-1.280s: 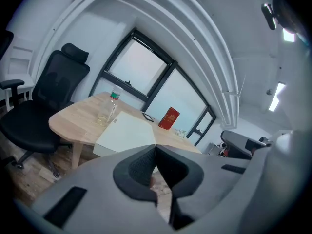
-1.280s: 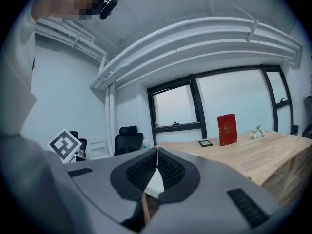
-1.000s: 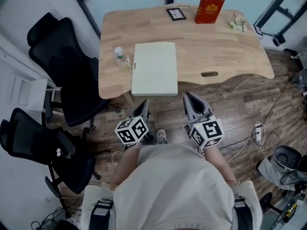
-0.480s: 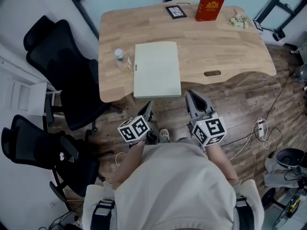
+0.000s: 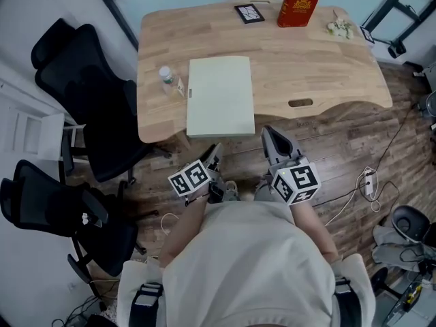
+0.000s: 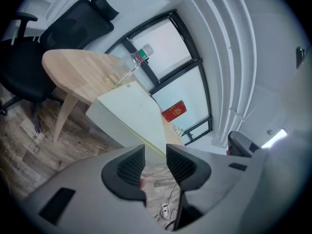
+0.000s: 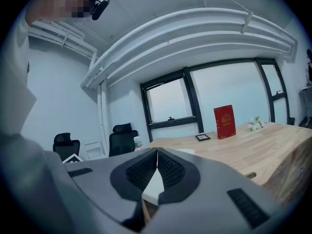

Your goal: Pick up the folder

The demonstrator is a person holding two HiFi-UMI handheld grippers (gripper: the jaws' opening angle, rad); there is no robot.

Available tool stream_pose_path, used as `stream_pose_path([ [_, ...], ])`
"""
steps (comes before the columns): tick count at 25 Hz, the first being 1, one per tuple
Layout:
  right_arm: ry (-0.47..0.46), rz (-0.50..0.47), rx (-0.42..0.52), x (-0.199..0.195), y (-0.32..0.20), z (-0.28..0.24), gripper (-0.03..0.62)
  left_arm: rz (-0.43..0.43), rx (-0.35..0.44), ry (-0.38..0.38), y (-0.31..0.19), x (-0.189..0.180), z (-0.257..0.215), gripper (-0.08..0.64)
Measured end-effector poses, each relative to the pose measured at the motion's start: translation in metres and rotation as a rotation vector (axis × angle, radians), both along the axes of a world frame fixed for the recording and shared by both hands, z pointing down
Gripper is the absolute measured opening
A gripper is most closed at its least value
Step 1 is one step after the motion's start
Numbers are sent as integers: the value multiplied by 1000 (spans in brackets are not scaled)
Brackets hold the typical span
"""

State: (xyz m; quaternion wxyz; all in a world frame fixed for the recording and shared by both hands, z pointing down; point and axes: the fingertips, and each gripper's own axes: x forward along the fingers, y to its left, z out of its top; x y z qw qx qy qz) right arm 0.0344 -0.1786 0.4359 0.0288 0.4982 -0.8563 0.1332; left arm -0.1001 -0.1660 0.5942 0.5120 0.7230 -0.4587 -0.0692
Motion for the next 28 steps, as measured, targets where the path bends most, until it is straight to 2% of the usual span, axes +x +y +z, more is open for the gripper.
stream_pose_path([
  [7, -3, -41, -11, 10, -10, 4, 18, -14, -6, 149, -5, 17, 8, 268],
  [19, -5, -67, -25, 23, -28, 12, 18, -114, -60, 364, -26, 24, 30, 355],
  [24, 7, -79, -33, 29, -34, 15, 18, -111, -72, 403, -32, 36, 41, 386],
  [28, 11, -79, -35, 35, -41, 18, 18, -151, -81, 438, -43, 37, 48, 402],
])
